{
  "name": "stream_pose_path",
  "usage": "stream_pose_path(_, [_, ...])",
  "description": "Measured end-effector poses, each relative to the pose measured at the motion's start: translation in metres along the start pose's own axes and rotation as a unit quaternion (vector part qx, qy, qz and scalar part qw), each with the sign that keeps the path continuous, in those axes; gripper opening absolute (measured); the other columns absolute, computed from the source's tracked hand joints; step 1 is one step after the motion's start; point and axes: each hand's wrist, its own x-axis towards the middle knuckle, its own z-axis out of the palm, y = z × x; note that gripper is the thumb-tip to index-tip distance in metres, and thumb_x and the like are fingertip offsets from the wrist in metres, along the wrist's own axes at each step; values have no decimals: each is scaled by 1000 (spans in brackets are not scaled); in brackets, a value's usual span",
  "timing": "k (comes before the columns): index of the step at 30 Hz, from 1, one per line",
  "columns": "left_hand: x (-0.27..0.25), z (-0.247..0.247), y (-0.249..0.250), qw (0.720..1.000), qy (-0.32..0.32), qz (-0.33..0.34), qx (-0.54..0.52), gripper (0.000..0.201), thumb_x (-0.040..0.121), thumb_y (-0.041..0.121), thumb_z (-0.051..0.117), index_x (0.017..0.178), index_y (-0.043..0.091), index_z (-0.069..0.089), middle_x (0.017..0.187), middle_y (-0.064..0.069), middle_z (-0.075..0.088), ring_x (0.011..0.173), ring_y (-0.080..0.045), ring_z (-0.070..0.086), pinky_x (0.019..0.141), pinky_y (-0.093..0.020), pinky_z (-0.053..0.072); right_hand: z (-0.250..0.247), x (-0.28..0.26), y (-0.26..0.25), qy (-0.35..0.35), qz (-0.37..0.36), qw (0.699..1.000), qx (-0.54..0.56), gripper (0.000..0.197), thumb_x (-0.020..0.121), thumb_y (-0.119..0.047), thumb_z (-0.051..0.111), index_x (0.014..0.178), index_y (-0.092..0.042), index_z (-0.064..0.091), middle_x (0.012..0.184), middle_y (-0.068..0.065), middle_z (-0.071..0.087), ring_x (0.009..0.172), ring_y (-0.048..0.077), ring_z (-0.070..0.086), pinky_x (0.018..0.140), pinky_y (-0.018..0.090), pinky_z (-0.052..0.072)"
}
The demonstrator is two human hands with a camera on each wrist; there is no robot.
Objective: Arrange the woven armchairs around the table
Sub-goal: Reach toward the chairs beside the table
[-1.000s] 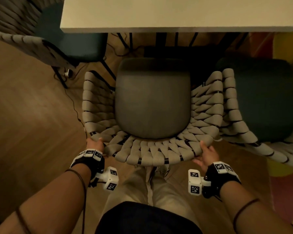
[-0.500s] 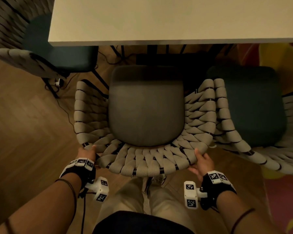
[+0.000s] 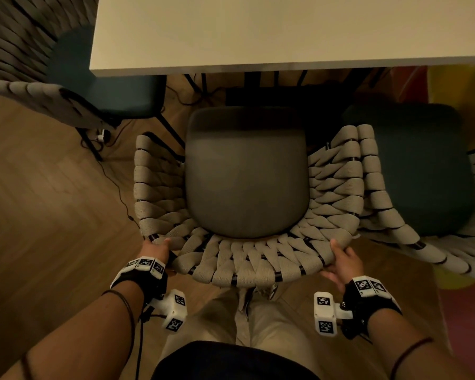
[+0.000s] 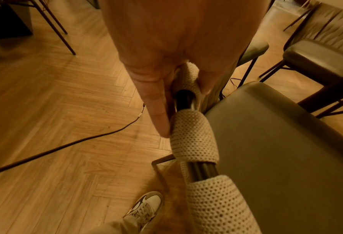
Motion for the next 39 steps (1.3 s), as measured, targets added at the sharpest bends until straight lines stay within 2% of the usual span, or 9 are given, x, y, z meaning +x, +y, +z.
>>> stream_pose_path(4, [4,2,-3,997,0,-21,-69,48,94,21,57,137,12,39,103,-17,52,65,-32,57,79,-65,55,1,2,3,5,2,1000,-3,48,97,-29,54,143,-18,43,140,17,54,124,41,54,86,55,50])
stream_pose_path(9, [3,-3,-3,999,-25,11,-20,46,95,24,56,137,11,42,110,-20,58,67,-34,61,54,-40,56,1,6,4,11,10,1000,-3,51,97,-30,54,144,-19,41,141,18,53,123,42,54,91,60,48])
stream_pose_path(16, [-1,-17,4,998,-33,2,53,37,95,32,56,99,-5,56,76,-22,65,64,-34,65,65,-40,56,3,8,4,14,14,1000,-4,51,97,-31,54,145,-20,39,142,17,52,123,43,54,87,60,50])
stream_pose_path(20, [2,-25,4,982,43,58,172,46,90,44,53,93,0,67,82,-20,72,71,-34,69,72,-40,59,4,4,4,14,16,1000,1,52,98,-31,53,146,-21,37,143,17,51,121,43,55,82,56,52])
stream_pose_path(24, [-14,-30,15,950,120,140,252,36,93,39,47,94,7,62,94,-17,65,83,-36,63,69,-36,49,-2,-2,8,6,11,1000,8,48,100,-30,48,146,-19,37,145,17,49,121,41,56,92,55,49])
stream_pose_path(27, [-28,-11,32,951,75,213,212,28,94,30,49,91,6,62,86,-13,61,90,-38,63,75,-36,50,-15,-7,11,10,5,1000,4,50,101,-33,45,147,-15,34,146,18,47,122,41,55,89,51,49])
stream_pose_path(31, [-47,36,56,954,-46,259,147,25,92,29,53,73,15,59,77,-20,70,70,-36,69,69,-47,60,-48,-7,7,26,1,1000,16,51,102,-32,44,148,-13,31,143,22,48,122,42,55,90,50,49])
stream_pose_path(34, [-91,79,76,945,-125,279,118,25,96,18,52,71,15,56,68,-19,61,51,-26,58,47,-27,50,-85,-1,3,38,4,998,41,50,102,-33,43,146,-12,32,143,23,48,121,42,55,84,48,50])
stream_pose_path(39, [-159,168,109,918,-176,319,158,25,97,18,51,72,16,54,62,-7,62,51,-22,60,44,-21,45,-167,23,-14,79,6,988,130,58,102,-38,43,151,-16,23,144,23,46,116,41,56,81,49,51])
